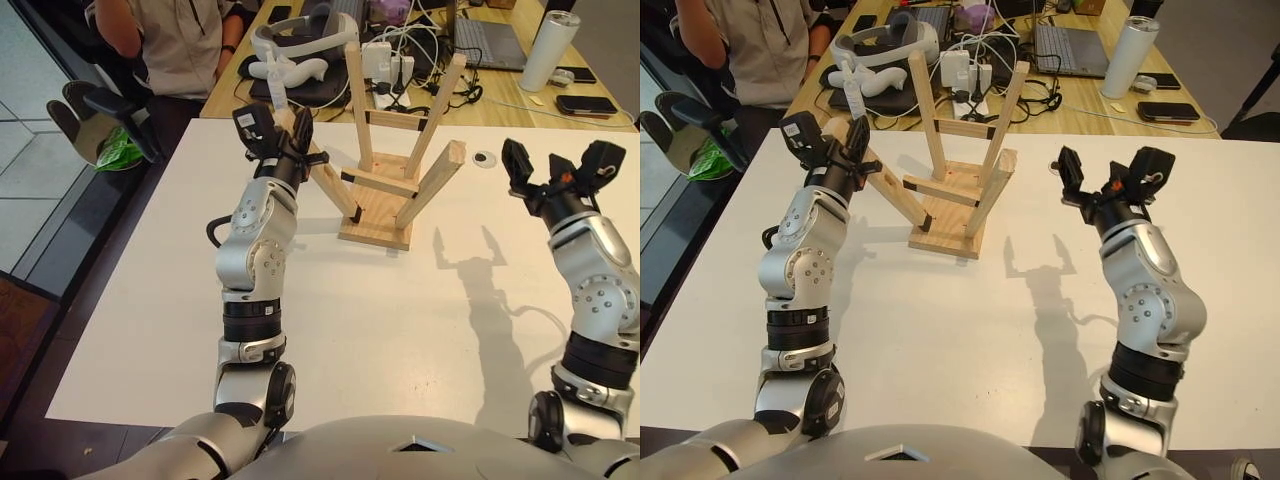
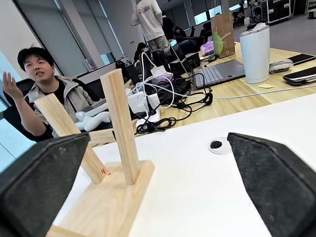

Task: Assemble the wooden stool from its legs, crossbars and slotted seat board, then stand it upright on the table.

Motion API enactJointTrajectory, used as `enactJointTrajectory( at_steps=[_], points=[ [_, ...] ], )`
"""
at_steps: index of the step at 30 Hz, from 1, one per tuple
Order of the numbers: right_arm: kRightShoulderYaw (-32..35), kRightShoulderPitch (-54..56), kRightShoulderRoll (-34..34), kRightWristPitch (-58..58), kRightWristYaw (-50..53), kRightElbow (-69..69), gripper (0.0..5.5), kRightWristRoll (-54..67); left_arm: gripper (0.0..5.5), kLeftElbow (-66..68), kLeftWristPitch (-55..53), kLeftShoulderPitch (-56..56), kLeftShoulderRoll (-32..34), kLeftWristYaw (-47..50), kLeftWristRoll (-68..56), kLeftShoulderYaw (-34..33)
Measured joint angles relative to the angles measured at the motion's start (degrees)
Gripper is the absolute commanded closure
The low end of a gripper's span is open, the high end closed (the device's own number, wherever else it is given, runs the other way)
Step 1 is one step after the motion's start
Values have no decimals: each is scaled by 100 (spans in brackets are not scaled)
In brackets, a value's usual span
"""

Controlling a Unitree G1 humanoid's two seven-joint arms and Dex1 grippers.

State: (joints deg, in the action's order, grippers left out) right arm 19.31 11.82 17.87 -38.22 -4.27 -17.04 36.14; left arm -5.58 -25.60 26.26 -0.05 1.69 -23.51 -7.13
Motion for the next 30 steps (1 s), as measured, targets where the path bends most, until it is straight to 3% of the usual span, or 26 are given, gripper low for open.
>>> enactJointTrajectory(
  at_steps=[8,30],
  points=[
    [-496,-1241,445,696,-1539,270,30,-513,450,291,162,153,13,-222,213,111],
    [-812,-1336,440,846,-1759,150,30,-837,450,683,-117,413,308,-503,587,215]
  ],
)
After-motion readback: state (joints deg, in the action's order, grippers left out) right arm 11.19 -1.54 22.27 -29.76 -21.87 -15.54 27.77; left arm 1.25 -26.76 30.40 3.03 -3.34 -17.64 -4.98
